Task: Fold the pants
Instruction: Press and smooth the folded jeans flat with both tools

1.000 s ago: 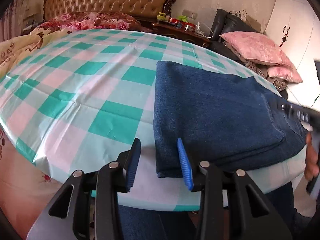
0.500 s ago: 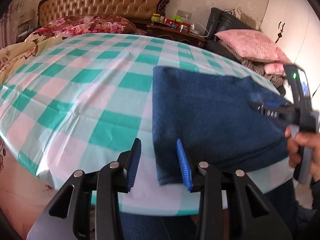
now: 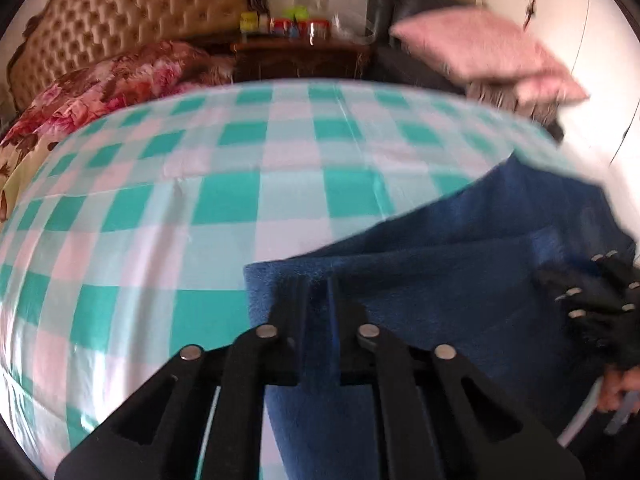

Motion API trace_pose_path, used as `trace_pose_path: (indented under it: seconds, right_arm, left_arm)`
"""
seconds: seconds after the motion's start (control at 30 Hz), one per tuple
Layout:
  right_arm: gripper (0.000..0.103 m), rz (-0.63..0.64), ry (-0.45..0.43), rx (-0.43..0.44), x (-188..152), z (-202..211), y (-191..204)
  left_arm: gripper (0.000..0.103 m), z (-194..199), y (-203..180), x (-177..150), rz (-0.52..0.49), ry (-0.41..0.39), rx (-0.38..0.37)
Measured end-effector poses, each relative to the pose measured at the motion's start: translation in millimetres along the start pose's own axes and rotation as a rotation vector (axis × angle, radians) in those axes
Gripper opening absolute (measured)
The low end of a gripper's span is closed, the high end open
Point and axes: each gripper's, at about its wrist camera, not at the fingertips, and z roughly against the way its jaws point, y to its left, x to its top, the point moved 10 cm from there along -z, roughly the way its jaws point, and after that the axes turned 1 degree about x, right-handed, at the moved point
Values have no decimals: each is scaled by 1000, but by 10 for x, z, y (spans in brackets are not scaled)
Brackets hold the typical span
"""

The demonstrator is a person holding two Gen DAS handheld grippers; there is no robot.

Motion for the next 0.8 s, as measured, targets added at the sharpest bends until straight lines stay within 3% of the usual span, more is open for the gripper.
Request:
trace_pose_path:
  seconds: [0.13, 0.27, 0.37, 0.43, 0.47, 0.5, 0.57, 0.63, 0.67, 0.73, 0.8]
  right_arm:
    - [56, -6, 1, 8, -2, -4, 1]
    - [57, -11, -3, 19, -7, -3, -6]
    - [57, -20, -7, 34, -6, -9, -16]
    - [63, -22, -9, 30, 0, -15, -34]
    - [66, -21, -11, 24, 6, -21, -49]
    - [72, -22, -9, 16, 15, -33, -74]
    - [75, -30, 5, 29, 32, -49, -109]
    - [75, -91, 16, 68, 14, 45, -205]
    - [75, -114, -19, 73, 24, 170, -270]
    - [89, -118, -80, 62, 19, 379, -364]
    - [89, -129, -75, 23, -107, 491, -484]
  left_arm:
    - [2, -88, 164, 52, 74, -6, -18]
    - [2, 211, 125, -13, 124, -61, -21]
    - [3, 492, 55, -319, 192, -72, -13]
    - [10, 592, -63, -605, 238, -51, -40]
    - [22, 562, -136, -741, 235, -18, -43]
    - [26, 538, -201, -846, 208, -17, -24]
    - [30, 565, -248, -865, 186, -22, 4]
    - [46, 639, -258, -821, 237, -9, -17]
    - [61, 723, -245, -786, 252, -30, -14]
    - [89, 928, -182, -746, 278, -98, 0]
    - [96, 1099, -61, -791, 342, -135, 30]
